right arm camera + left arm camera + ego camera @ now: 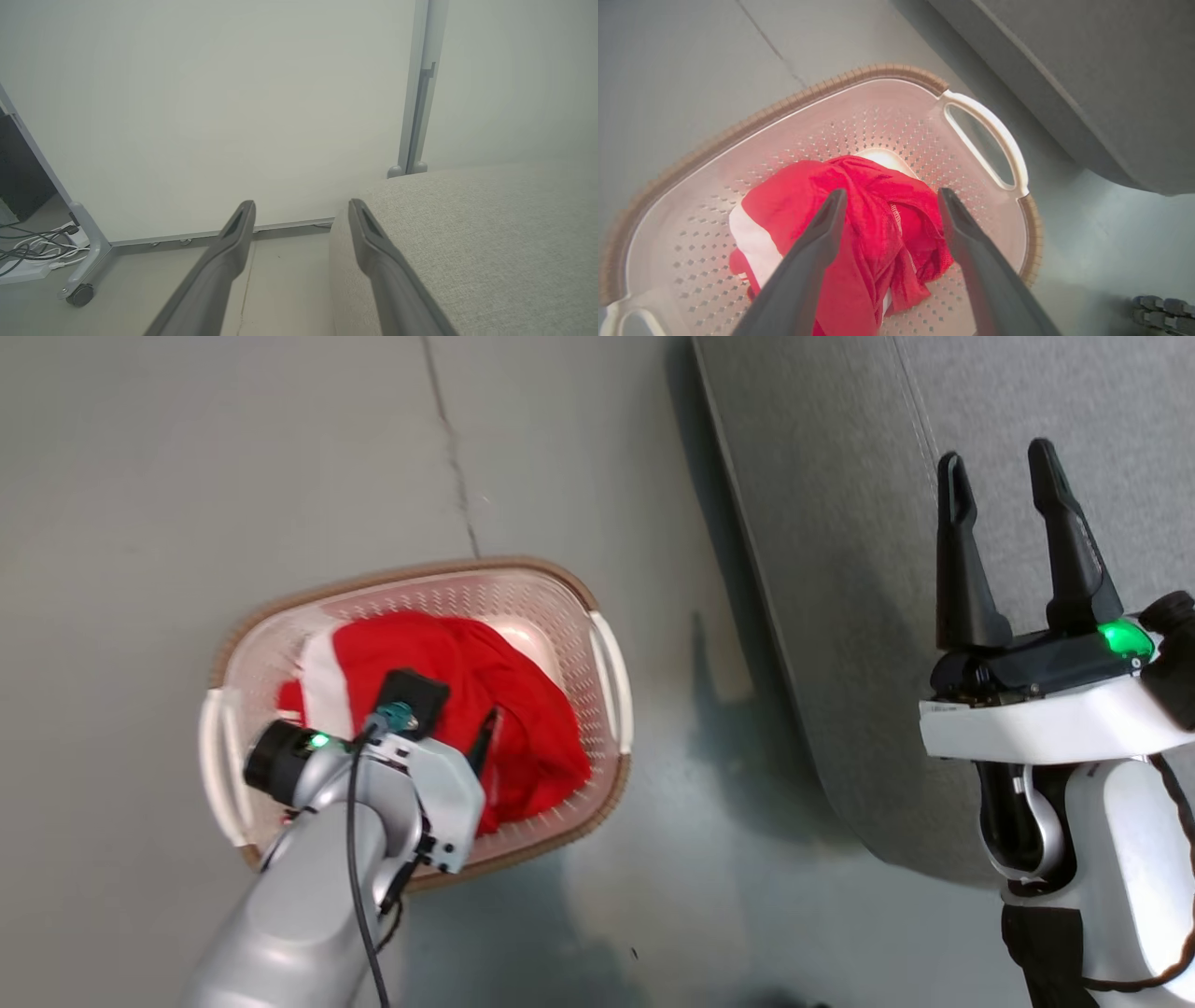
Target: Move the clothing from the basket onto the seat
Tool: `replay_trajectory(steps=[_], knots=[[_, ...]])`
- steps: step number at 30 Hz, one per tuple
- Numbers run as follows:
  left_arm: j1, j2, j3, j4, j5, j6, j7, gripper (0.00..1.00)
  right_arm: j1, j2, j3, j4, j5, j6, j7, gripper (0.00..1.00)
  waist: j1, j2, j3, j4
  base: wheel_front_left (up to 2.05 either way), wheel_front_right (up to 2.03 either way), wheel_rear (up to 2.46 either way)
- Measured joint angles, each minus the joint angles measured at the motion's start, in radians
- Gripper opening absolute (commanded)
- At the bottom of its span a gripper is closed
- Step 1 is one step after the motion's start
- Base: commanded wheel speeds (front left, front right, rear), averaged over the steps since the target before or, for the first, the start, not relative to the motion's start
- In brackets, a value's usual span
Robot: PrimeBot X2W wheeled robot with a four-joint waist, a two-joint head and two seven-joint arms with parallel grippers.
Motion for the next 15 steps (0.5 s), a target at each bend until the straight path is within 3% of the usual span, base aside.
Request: replay_trajectory(steps=[15], knots=[[-0.156,0.116,0.028,0.272,-0.014,-0.004,0.061,1.00,-0.061,0.001,0.076,-0.026,0.093,0.000,-0.042,1.00,0.0000,-0.0001,0.249,-0.184,0.00,0.00,0.00]])
